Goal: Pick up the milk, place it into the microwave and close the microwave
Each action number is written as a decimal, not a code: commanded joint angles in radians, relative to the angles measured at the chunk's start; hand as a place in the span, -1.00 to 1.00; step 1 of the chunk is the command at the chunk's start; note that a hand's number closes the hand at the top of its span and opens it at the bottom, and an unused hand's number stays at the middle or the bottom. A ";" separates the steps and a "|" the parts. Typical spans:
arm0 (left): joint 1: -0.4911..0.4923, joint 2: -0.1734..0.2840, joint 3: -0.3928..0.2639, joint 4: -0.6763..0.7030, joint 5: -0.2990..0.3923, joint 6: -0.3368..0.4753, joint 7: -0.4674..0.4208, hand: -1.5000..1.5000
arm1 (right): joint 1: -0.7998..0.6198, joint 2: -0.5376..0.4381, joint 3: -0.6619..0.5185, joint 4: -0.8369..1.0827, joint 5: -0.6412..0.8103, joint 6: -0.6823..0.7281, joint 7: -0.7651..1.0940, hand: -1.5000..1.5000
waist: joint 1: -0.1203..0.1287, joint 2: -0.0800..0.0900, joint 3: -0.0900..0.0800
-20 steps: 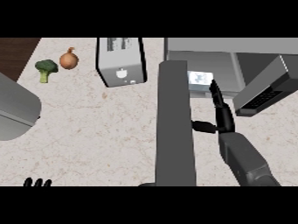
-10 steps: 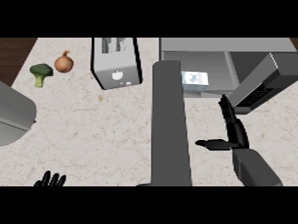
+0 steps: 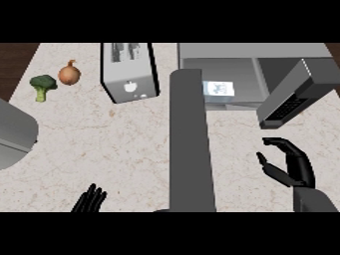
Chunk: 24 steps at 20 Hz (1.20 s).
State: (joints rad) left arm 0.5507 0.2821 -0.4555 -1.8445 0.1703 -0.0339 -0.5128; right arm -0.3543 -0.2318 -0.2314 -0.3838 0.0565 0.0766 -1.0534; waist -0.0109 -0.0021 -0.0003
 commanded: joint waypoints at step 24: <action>-0.693 -0.270 -0.134 0.617 -0.301 -0.047 0.359 1.00 | 0.223 -0.258 -0.077 -0.125 -0.195 0.348 -0.010 -1.00 | -0.028 0.009 0.002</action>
State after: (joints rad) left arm -0.0285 0.0422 -0.5638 -1.3359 -0.1259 -0.0021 -0.2513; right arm -0.1547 -0.4692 -0.3080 -0.5064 -0.1207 0.2692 -0.9705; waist -0.0218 0.0035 0.0020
